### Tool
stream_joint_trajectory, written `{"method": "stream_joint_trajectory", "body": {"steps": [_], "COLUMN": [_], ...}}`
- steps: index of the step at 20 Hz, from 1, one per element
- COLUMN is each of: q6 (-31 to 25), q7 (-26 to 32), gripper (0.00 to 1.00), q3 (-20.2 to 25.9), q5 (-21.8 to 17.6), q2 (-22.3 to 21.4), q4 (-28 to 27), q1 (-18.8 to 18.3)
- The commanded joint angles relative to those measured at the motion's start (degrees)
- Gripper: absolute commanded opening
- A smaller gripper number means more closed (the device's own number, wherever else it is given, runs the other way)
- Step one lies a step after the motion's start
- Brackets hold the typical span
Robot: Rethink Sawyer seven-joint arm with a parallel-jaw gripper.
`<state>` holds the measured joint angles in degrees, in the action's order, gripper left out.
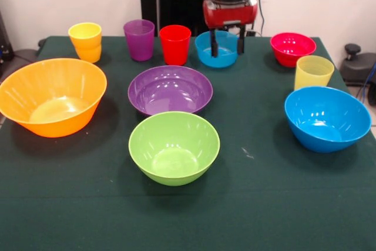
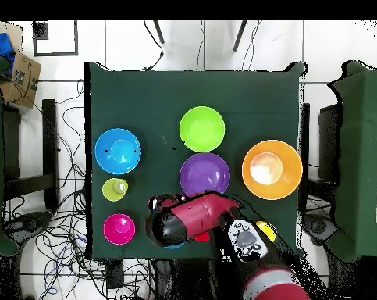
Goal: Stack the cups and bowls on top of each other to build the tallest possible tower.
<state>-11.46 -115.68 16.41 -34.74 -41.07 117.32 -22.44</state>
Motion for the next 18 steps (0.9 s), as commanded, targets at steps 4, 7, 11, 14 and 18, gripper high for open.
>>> {"method": "stream_joint_trajectory", "body": {"steps": [4,7,11,14,18], "q6": [11.0,12.4,13.7,14.1,11.4], "q7": [-4.1,-3.7,-2.9,-2.1,-0.5], "gripper": [1.00,1.00,1.00,1.00,1.00], "q3": [-8.1,-9.3,-9.6,-9.0,-7.0], "q5": [-5.5,-4.9,-4.3,-4.7,-4.7], "q2": [17.2,19.2,21.3,22.2,19.7], "q4": [-13.9,-15.6,-16.8,-17.1,-15.5], "q1": [5.9,6.8,6.6,5.5,3.2]}}
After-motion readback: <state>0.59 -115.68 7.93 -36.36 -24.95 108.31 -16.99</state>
